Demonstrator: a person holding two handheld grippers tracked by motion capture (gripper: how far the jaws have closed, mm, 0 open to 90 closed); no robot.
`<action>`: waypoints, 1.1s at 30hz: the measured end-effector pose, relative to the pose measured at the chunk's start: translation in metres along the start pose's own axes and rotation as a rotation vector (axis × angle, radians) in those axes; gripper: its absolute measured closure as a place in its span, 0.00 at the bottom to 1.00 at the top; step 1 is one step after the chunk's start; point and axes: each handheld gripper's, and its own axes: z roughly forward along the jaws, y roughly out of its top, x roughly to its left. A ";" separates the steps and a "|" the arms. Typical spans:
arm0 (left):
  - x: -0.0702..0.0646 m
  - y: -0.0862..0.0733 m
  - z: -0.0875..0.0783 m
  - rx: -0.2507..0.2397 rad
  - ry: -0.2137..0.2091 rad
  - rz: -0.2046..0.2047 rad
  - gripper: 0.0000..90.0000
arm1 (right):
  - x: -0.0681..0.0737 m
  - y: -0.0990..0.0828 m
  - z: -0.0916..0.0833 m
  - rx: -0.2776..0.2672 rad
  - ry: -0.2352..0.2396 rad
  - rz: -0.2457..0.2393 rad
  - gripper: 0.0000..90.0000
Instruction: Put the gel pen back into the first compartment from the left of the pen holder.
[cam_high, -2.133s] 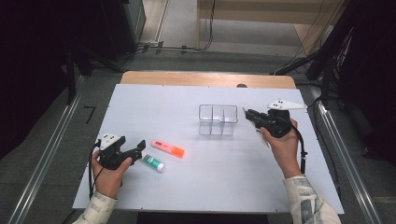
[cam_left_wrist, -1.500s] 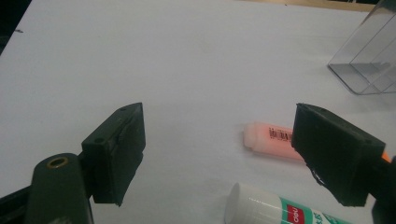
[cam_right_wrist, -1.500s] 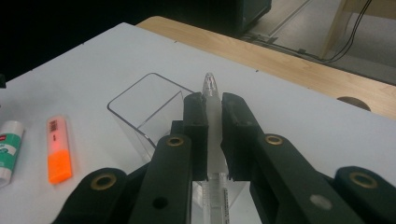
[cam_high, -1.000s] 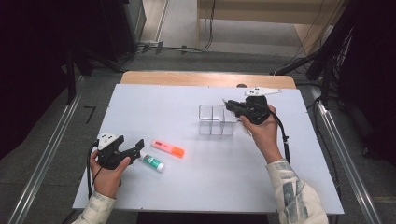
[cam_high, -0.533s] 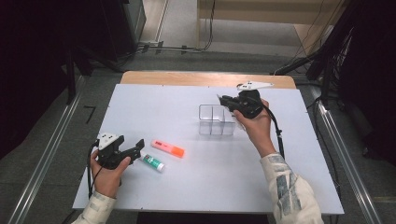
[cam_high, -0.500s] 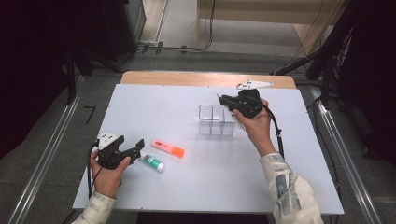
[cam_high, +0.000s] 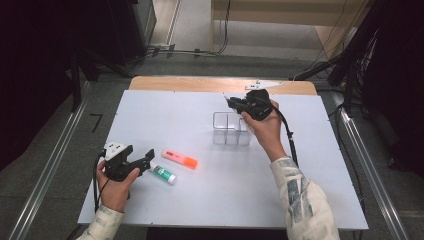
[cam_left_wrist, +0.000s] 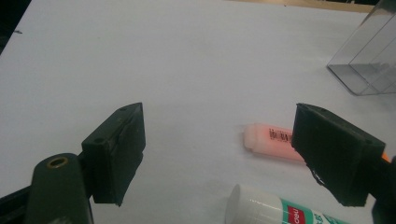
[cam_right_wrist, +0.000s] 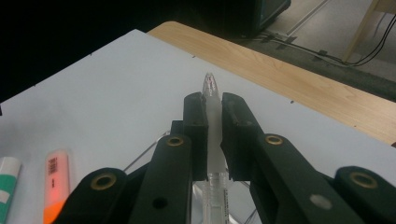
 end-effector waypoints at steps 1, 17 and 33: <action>0.000 0.000 0.000 0.000 0.001 0.000 0.20 | 0.001 0.001 0.001 0.003 -0.001 0.000 0.88; 0.002 0.001 -0.001 -0.006 -0.001 -0.006 0.20 | 0.012 0.023 0.026 0.001 0.023 -0.002 0.88; 0.001 0.001 -0.001 -0.008 -0.008 -0.003 0.20 | 0.018 0.034 0.057 -0.010 0.051 0.055 0.88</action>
